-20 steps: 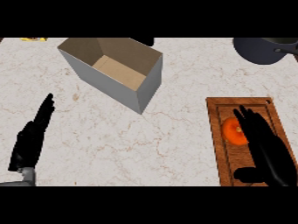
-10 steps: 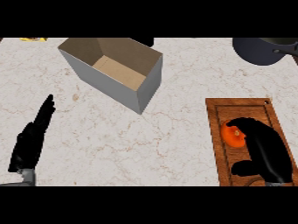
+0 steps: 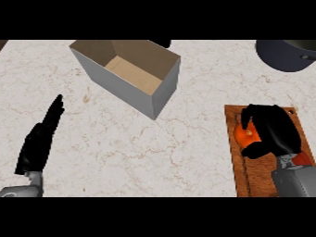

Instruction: Pick the squash from the cutting board and place it in the cardboard box

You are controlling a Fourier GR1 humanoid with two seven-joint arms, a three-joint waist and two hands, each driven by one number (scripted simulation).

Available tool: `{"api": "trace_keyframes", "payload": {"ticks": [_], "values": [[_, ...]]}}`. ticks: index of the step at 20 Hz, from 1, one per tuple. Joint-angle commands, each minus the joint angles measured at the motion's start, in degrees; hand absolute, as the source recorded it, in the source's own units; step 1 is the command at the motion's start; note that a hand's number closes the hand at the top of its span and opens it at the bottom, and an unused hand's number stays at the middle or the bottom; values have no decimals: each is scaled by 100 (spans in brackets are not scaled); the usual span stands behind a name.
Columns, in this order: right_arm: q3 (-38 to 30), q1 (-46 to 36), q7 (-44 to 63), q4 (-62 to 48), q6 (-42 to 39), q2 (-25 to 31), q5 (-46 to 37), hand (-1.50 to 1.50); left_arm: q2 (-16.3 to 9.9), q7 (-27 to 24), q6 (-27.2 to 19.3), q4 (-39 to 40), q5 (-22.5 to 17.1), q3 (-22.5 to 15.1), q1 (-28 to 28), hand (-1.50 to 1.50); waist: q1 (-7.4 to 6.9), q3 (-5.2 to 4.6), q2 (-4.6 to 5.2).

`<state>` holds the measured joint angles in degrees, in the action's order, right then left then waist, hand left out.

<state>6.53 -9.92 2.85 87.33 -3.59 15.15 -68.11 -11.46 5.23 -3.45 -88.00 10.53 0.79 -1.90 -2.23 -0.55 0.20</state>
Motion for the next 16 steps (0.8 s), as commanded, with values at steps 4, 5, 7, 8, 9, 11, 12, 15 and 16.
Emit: {"api": "trace_keyframes", "payload": {"ticks": [4, 5, 7, 8, 9, 11, 12, 15, 16], "values": [[-576, -2555, -720, -2319, -1236, 412, 595, 150, 37, 179, 70, 60, -24, -27, -251, 0, -89, 61, 66], [-508, -2836, -604, -2759, -1130, 198, 468, 150, -17, -5, 96, -128, -27, -12, 44, 0, -77, 60, 42], [-547, -3314, -845, -3078, -909, 321, 342, 150, -3, -159, 2, 34, 19, 90, 128, 0, 33, 56, 21], [-585, -3435, -1053, -3661, -411, 268, 230, 150, -38, -35, 30, 41, -24, 157, -61, 0, 34, 59, 31], [-490, -3366, -837, -3539, -259, -51, 170, 150, 83, 337, -61, -19, 89, 47, -256, 0, 109, 58, 9], [-869, -3643, -1034, -3602, -468, 236, 469, 150, -102, -146, 152, -115, -84, 218, 330, 0, 106, 56, -1], [-1016, -3970, -1113, -3702, -769, 329, 654, 150, 109, -44, -50, 32, 62, 84, 48, 0, 115, 56, 4], [-1263, -3694, -1487, -2981, -917, -168, 1470, 150, 140, -71, -124, -67, 117, 57, 211, 0, 173, 59, -35], [-1419, -3882, -1918, -3051, -987, 40, 1689, 150, 190, 61, -158, 30, 102, 75, 11, 0, 177, 60, -15]]}}
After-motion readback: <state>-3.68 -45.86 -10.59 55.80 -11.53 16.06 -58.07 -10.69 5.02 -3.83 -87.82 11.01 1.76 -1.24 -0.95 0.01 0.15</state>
